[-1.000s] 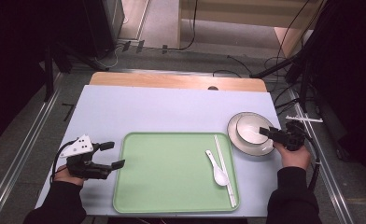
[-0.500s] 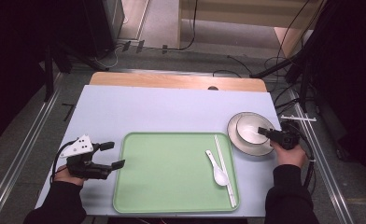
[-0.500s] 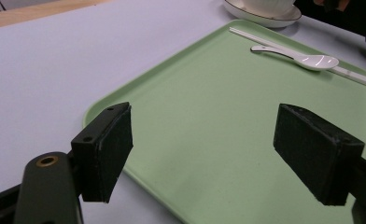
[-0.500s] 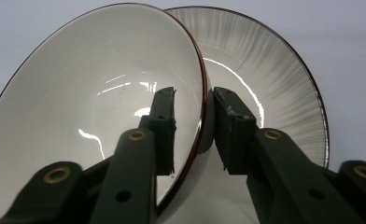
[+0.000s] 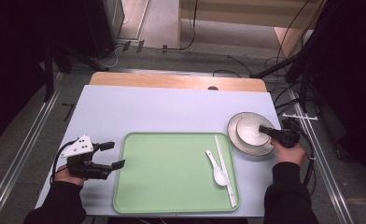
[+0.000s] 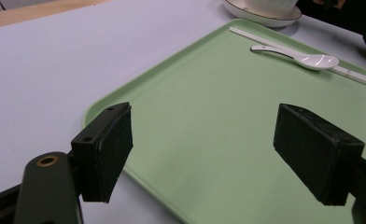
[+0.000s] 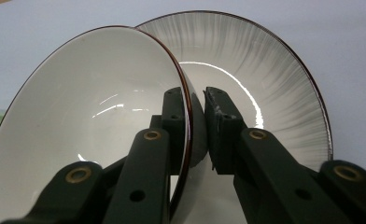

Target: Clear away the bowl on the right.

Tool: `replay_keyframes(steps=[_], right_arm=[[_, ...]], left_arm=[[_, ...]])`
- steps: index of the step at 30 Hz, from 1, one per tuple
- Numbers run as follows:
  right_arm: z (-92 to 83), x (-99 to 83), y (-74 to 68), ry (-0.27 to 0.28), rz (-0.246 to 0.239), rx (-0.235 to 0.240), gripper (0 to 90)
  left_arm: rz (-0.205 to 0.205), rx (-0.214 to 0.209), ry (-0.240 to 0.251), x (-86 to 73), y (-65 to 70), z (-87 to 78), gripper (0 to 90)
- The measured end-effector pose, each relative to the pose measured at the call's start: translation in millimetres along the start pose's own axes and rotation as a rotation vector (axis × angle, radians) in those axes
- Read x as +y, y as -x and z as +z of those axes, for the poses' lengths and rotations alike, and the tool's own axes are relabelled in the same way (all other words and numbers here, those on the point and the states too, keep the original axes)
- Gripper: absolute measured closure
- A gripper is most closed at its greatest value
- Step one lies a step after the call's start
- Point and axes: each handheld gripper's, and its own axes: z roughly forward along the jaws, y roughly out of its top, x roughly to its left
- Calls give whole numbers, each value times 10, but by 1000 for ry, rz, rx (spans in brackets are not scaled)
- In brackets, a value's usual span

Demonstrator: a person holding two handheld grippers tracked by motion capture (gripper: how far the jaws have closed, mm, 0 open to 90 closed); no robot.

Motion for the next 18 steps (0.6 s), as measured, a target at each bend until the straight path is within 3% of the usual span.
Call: replay_keyframes(steps=[11, 18], right_arm=[[-51, 25, -28, -5, -6, -17, 802], [-124, 61, -70, 6, 1, 24, 804]], left_arm=[[-2, 5, 6, -1, -4, -11, 199], [-2, 4, 6, -1, -6, -14, 199]])
